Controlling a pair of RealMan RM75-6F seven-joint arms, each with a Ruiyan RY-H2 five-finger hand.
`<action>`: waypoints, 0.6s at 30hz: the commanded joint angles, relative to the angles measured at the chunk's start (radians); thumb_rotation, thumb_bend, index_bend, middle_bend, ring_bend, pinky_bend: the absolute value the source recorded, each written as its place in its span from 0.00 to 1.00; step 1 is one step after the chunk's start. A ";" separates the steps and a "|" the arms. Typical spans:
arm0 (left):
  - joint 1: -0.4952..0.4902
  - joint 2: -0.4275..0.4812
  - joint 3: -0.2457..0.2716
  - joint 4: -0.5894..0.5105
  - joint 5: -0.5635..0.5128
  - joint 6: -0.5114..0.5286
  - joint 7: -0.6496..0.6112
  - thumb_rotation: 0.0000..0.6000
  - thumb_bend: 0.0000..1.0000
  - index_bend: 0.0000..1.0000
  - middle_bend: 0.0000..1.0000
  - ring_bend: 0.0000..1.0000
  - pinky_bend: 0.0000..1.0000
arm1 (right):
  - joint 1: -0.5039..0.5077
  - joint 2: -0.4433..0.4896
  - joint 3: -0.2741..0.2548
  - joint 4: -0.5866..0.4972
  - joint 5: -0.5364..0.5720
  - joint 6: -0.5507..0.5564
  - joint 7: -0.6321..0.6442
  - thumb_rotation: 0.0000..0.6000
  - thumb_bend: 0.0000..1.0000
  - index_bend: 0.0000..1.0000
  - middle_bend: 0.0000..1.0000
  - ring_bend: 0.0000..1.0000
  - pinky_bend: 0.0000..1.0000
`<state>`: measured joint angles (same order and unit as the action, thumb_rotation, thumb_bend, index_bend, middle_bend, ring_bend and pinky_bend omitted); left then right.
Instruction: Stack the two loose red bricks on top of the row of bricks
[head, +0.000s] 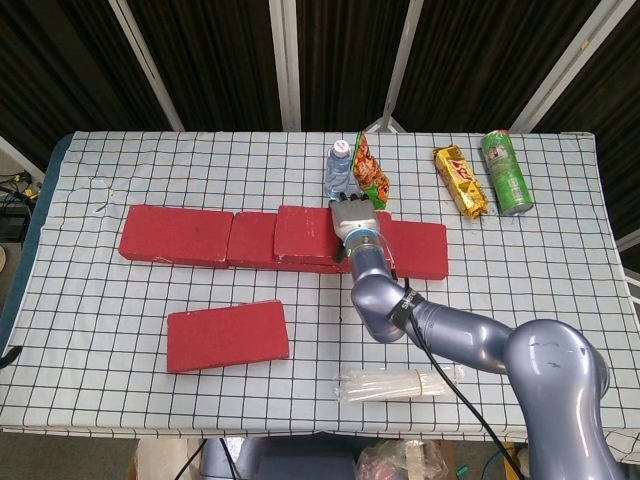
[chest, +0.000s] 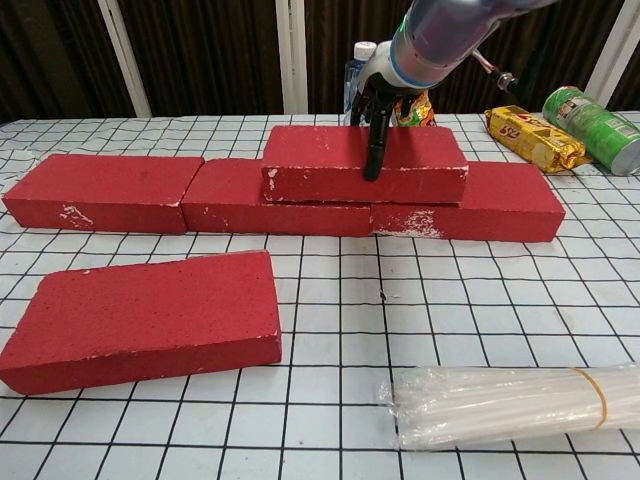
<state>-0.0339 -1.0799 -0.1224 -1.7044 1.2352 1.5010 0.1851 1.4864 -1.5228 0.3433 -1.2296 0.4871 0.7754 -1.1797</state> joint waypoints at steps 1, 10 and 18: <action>-0.001 0.000 0.000 0.000 0.000 -0.001 0.001 1.00 0.00 0.07 0.02 0.00 0.00 | -0.002 -0.002 0.004 0.000 -0.003 0.002 -0.002 1.00 0.13 0.16 0.01 0.00 0.00; 0.001 0.003 -0.001 0.000 -0.002 -0.001 -0.007 1.00 0.00 0.08 0.02 0.00 0.00 | -0.007 -0.007 0.014 0.000 0.001 0.014 -0.020 1.00 0.13 0.15 0.00 0.00 0.00; 0.001 0.003 -0.001 0.000 -0.004 -0.001 -0.006 1.00 0.00 0.08 0.02 0.00 0.00 | -0.011 -0.004 0.031 -0.007 0.008 0.013 -0.033 1.00 0.13 0.08 0.00 0.00 0.00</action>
<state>-0.0326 -1.0764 -0.1236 -1.7045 1.2315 1.4997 0.1787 1.4757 -1.5268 0.3732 -1.2361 0.4962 0.7882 -1.2130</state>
